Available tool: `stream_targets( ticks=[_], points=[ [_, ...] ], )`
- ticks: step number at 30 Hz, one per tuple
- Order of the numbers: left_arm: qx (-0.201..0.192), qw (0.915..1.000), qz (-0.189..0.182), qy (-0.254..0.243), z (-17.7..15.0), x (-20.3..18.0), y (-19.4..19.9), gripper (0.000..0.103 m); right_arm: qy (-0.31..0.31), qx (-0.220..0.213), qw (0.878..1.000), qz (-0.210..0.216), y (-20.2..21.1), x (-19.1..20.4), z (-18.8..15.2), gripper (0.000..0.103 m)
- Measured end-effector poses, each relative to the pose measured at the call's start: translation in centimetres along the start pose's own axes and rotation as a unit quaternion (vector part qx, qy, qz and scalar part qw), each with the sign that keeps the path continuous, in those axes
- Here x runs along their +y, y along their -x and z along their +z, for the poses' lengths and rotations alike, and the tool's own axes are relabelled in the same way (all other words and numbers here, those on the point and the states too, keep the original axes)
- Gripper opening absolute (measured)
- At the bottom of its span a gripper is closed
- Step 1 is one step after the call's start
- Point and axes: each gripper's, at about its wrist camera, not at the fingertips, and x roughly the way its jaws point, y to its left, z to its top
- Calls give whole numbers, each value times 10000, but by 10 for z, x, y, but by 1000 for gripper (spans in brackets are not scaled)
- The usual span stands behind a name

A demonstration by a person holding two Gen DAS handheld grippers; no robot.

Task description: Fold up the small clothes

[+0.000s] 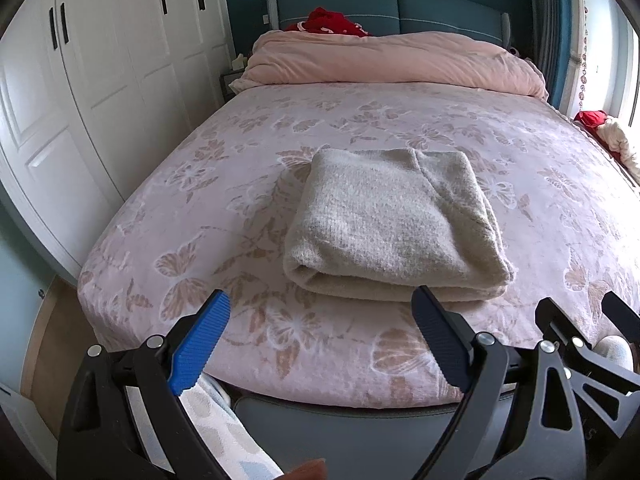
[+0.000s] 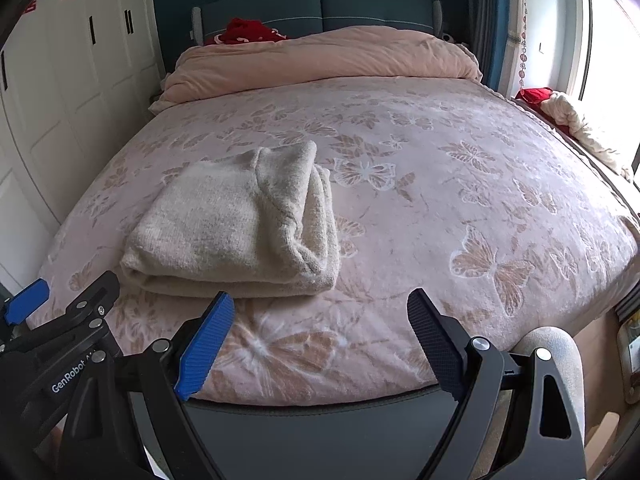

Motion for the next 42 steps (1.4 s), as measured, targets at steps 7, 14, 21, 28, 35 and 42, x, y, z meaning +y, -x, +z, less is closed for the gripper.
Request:
stream_targets(
  ticks=[7, 14, 21, 28, 35, 42],
  points=[
    [1, 10000, 12, -4, 0, -1, 0, 89, -9, 5, 10000, -21, 0, 1, 0, 86],
    [46, 10000, 25, 2, -1, 1, -3, 89, 11, 53, 10000, -67, -4, 2, -3, 86],
    [37, 10000, 50, -33, -3, 1, -5, 89, 12, 69, 9999, -77, -4, 2, -3, 86],
    [101, 9999, 36, -57, -6, 1, -10, 89, 9, 113, 9999, -107, -6, 3, -5, 86],
    [120, 9999, 34, -75, -7, 1, -11, 88, -3, 136, 9998, -114, -7, 4, -6, 86],
    [144, 9999, 31, -79, -8, 0, -13, 88, 3, 145, 9998, -122, -7, 4, -7, 86]
  ],
)
